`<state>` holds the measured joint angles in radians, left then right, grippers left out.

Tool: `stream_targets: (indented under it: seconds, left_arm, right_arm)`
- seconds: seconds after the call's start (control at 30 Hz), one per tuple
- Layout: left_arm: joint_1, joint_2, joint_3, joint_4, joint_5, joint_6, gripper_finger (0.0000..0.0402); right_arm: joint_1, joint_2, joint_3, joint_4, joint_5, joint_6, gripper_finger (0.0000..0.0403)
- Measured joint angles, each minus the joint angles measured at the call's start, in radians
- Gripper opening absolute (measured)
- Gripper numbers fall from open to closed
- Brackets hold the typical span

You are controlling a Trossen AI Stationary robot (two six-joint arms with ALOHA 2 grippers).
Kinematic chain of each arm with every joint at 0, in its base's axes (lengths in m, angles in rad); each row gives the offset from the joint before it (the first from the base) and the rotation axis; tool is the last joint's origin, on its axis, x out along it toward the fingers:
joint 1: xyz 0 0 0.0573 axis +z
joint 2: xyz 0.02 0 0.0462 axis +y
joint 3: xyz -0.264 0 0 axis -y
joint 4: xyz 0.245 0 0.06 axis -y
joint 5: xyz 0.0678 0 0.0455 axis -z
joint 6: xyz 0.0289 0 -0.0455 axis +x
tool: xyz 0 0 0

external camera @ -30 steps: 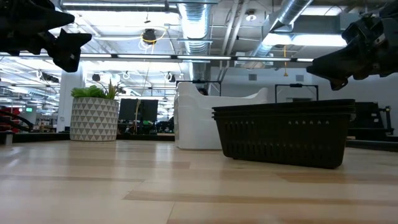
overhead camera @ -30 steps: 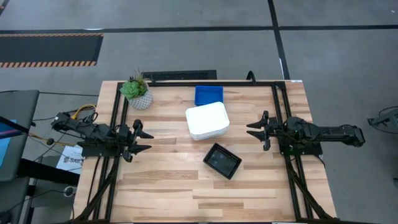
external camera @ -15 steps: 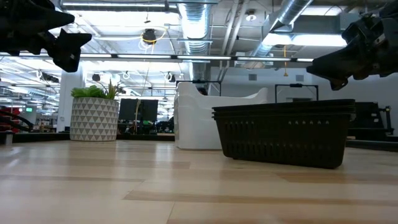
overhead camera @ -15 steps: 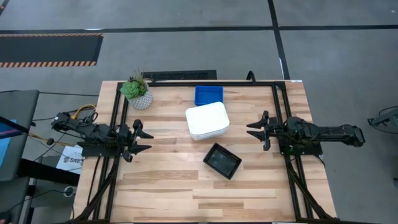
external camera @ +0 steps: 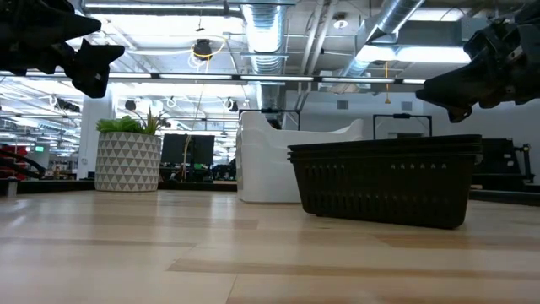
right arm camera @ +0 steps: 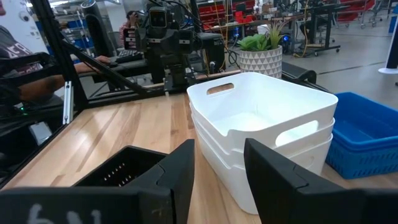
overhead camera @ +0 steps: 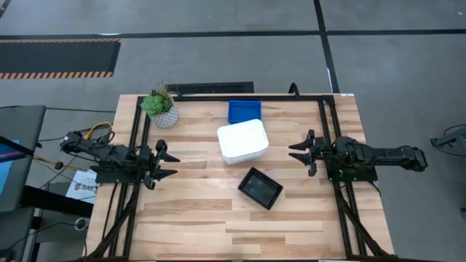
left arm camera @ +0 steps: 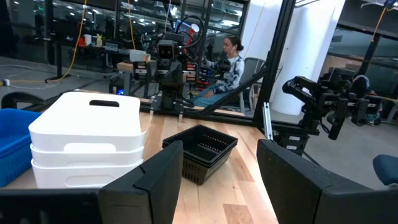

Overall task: Stack baskets by color
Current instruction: Return to Home Position

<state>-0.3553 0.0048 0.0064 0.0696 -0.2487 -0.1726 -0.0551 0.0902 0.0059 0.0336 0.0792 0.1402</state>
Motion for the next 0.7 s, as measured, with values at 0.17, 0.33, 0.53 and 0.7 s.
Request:
stream_targets:
  seconds: [0.17, 0.33, 0.53, 0.7]
  left_arm:
    - [0.0, 0.0, 0.0, 0.0, 0.0, 0.0, 0.0197]
    - [0.0, 0.0, 0.0, 0.0, 0.0, 0.0, 0.0197]
    - [0.0, 0.0, 0.0, 0.0, 0.0, 0.0, 0.0197]
    - [0.0, 0.0, 0.0, 0.0, 0.0, 0.0, 0.0197]
  right_arm:
    - [0.0, 0.0, 0.0, 0.0, 0.0, 0.0, 0.0161]
    - [0.0, 0.0, 0.0, 0.0, 0.0, 0.0, 0.0161]
    - [0.0, 0.0, 0.0, 0.0, 0.0, 0.0, 0.0164]
    - [0.0, 0.0, 0.0, 0.0, 0.0, 0.0, 0.0162]
